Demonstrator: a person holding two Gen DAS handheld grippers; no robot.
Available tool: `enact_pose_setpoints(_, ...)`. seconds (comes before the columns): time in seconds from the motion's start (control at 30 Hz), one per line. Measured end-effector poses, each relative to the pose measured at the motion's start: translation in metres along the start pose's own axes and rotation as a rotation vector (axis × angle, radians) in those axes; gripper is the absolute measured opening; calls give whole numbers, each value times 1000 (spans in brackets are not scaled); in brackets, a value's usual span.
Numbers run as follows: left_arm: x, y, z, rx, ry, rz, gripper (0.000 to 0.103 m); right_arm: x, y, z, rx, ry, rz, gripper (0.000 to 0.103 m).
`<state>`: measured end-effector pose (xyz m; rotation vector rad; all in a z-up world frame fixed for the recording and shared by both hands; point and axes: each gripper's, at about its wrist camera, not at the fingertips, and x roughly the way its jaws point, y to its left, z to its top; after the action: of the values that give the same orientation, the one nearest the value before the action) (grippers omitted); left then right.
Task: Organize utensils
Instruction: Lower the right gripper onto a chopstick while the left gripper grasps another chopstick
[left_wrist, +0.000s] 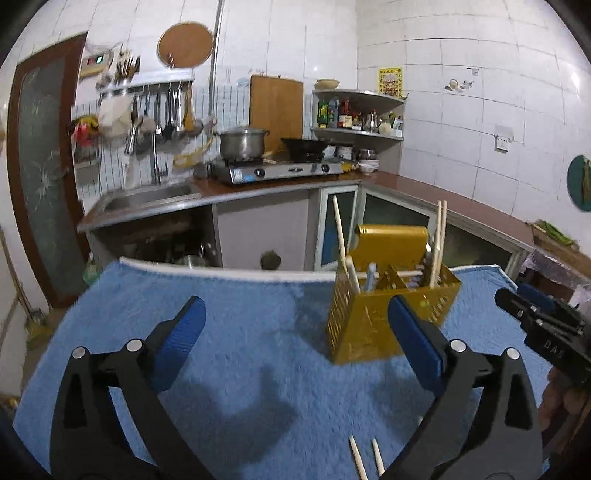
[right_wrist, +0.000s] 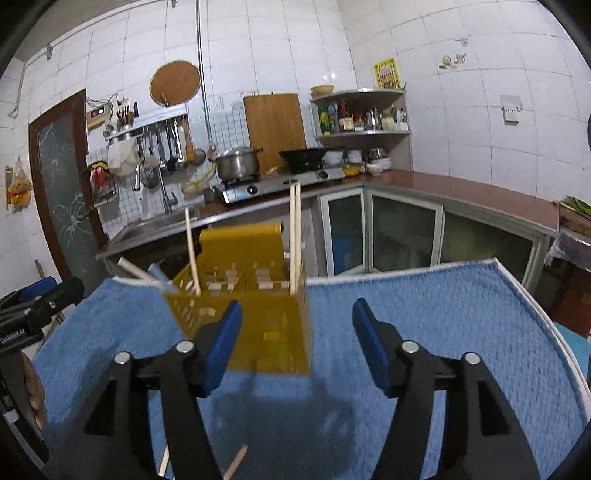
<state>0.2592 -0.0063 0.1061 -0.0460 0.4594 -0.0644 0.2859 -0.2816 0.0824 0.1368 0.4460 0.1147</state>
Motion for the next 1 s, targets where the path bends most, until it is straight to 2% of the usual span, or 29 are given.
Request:
enact_pose_setpoints(0.13,-16,7,-18,-31,29,-9,98,-16,1,-19,11,22,-2,72)
enact_pose_setpoints(0.4,-29,2,-57,-4,65,18,98,-31,6,-63,16,69,-21,76)
enact_pose_setpoints(0.63,-19,-1,-89,-7,121,14,98,-31,10,-95,15,116,-50,76)
enact_pose_setpoints(0.87,-3,-7,-113,24,207,10,97,-16,5,-113,17,206,-90,76)
enact_pose_setpoints(1.0,7,-7,-119,-5,268,-25,96,-15,0,-119,33,228,-97,76)
